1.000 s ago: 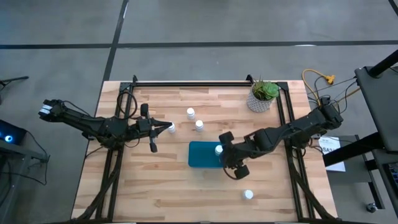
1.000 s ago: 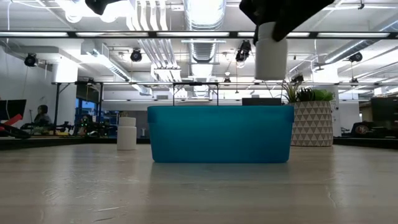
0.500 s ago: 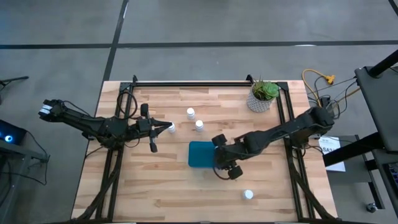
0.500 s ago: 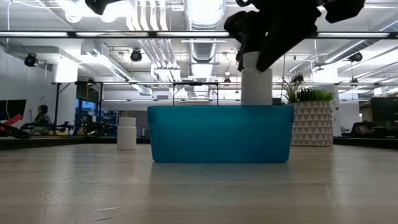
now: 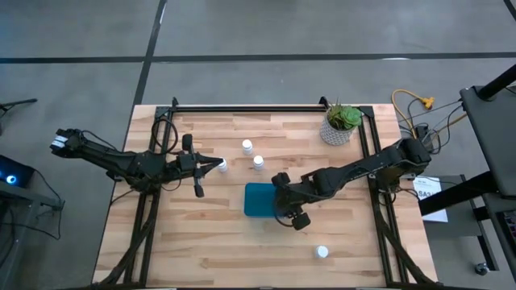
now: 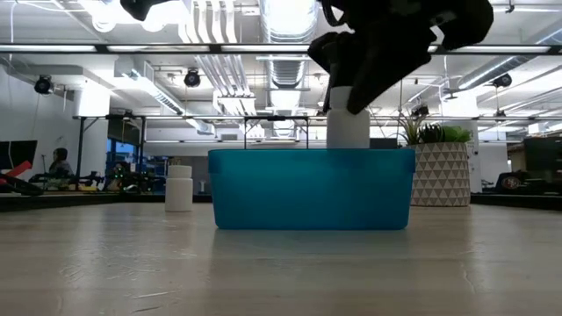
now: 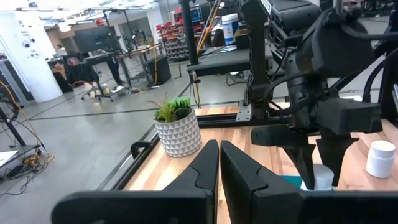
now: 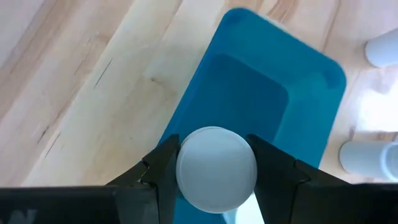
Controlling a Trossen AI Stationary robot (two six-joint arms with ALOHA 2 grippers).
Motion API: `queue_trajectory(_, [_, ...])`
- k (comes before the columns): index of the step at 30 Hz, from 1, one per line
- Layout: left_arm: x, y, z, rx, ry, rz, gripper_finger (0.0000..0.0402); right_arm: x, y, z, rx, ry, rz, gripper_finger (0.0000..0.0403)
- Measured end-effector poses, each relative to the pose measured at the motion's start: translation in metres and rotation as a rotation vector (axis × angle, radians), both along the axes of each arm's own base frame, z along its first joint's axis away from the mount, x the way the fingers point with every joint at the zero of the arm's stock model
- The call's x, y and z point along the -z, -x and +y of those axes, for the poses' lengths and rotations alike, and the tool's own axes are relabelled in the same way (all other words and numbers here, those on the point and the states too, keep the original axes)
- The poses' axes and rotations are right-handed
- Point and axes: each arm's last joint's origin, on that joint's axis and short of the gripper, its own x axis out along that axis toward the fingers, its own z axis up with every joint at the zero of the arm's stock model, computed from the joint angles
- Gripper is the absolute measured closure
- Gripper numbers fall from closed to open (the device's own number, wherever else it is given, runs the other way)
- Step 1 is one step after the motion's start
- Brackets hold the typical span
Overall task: Pick and place pill bottles into a basket
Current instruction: Put the white pill bottle into the blue bin
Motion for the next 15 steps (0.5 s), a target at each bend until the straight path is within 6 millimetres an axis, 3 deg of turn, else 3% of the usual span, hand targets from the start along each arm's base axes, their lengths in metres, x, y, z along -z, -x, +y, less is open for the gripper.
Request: queue_trajectory(15, [0.000,0.000,0.000,0.000,0.001,0.000,0.0402,0.026,0.006,-0.012,0.035,-0.001,0.029,0.0253])
